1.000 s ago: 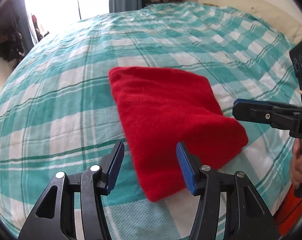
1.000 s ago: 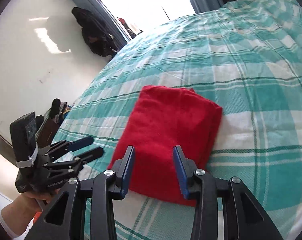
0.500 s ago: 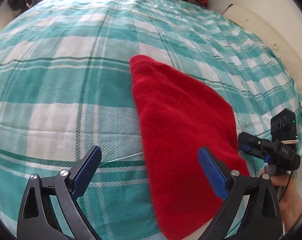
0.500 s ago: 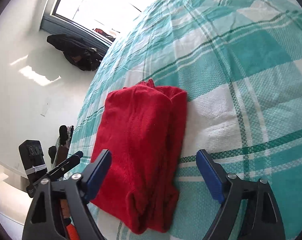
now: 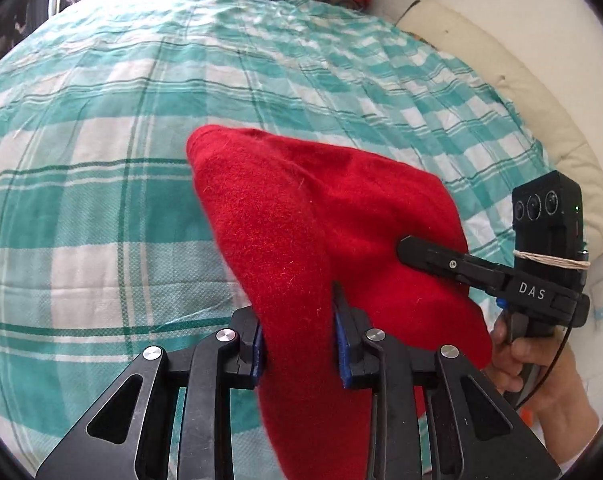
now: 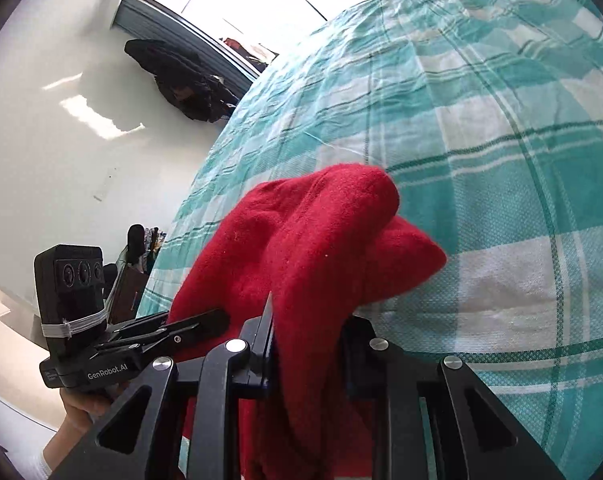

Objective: Fold small clothes

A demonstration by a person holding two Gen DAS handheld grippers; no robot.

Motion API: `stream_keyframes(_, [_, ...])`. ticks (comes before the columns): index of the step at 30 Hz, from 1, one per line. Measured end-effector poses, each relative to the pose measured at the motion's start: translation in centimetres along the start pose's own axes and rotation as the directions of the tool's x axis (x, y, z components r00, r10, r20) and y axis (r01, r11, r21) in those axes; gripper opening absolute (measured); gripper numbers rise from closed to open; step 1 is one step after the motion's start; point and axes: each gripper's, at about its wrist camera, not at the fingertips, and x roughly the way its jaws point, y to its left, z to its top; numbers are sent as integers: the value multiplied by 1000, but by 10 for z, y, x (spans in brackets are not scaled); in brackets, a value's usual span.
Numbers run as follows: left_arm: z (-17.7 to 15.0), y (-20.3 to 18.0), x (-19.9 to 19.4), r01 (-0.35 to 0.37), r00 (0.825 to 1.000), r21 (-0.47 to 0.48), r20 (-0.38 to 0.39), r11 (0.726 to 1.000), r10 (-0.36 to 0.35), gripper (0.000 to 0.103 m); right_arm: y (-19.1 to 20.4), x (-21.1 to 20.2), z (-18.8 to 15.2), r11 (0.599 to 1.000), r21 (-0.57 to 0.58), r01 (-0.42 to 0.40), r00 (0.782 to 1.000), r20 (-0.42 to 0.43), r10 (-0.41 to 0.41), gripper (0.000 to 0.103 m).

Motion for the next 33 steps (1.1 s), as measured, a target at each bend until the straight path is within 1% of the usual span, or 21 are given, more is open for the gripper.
stream_keyframes(3, [2,-3,-24,26,1000,5,2,1000,-26,28,26,-27,4,1000,7,-29,1000,12,29,25])
stream_keyframes(4, [-1,-2,-24,14,1000,11,0,1000,-14,33,33,-32,2,1000,3,-31,999,13,31,25])
stream_keyframes(6, [-15,6,-5,-57,998,15,-26,998,57,53,39,-31,-7,1000,-12,-15,1000,2,15,29])
stream_keyframes(7, [-25,13,11,-129,990,14,-49,992,129,70,35,-25,-16,1000,-9,13,1000,-17,-14,33])
stream_keyframes(8, [-38,23,23,-227,971,23,-74,974,228,71,25,-15,-25,999,1,53,998,-42,-53,48])
stream_keyframes(9, [-52,30,32,-337,935,46,-98,940,340,66,11,-9,-37,993,10,121,990,-74,-120,65])
stream_keyframes(10, [-66,35,32,-421,899,67,-103,905,426,59,-3,-5,-48,976,14,216,972,-96,-214,67])
stream_keyframes(11, [-81,37,22,-447,889,69,-78,892,452,62,-15,-9,-59,952,9,305,948,-98,-303,67])
stream_keyframes(12, [-95,37,9,-445,893,65,-45,893,448,65,-21,-20,-70,940,8,340,938,-82,-338,67])
stream_keyframes(13, [-108,34,-5,-455,890,59,-14,889,456,79,-26,-33,-81,936,11,352,934,-62,-351,68])
stream_keyframes(14, [-121,29,-17,-482,876,61,19,874,482,93,-25,-48,-93,926,9,377,925,-46,-376,78])
stream_keyframes(15, [-133,21,-30,-516,856,72,58,854,513,98,-20,-61,-105,909,-1,416,909,-30,-416,93])
stream_keyframes(17, [-151,0,-47,-566,824,117,122,816,554,101,0,-83,-127,879,-51,473,881,22,-473,103])
stream_keyframes(19, [-163,-21,-55,-607,795,150,137,781,591,102,26,-100,-150,860,-104,500,866,67,-496,103])
stream_keyframes(21, [-176,-38,-66,-659,752,147,153,738,641,102,56,-111,-172,842,-146,520,854,89,-512,103])
stream_keyframes(22, [-183,-46,-73,-675,737,143,169,724,654,102,69,-114,-181,833,-168,528,849,92,-520,103])
stream_keyframes(23, [-190,-52,-80,-679,733,136,181,721,656,102,82,-116,-190,822,-192,536,844,98,-527,103])
stream_keyframes(24, [-196,-57,-87,-668,743,128,183,733,644,102,93,-118,-200,810,-211,548,836,102,-539,103])
stream_keyframes(27, [-209,-65,-106,-578,816,121,119,807,566,102,117,-124,-222,802,-236,549,833,69,-550,103])
stream_keyframes(30, [-217,-70,-123,-520,853,112,108,847,510,102,135,-129,-237,773,-277,570,812,46,-582,103])
stream_keyframes(33, [-223,-75,-136,-495,868,93,110,864,485,102,151,-136,-245,748,-310,587,795,50,-604,103])
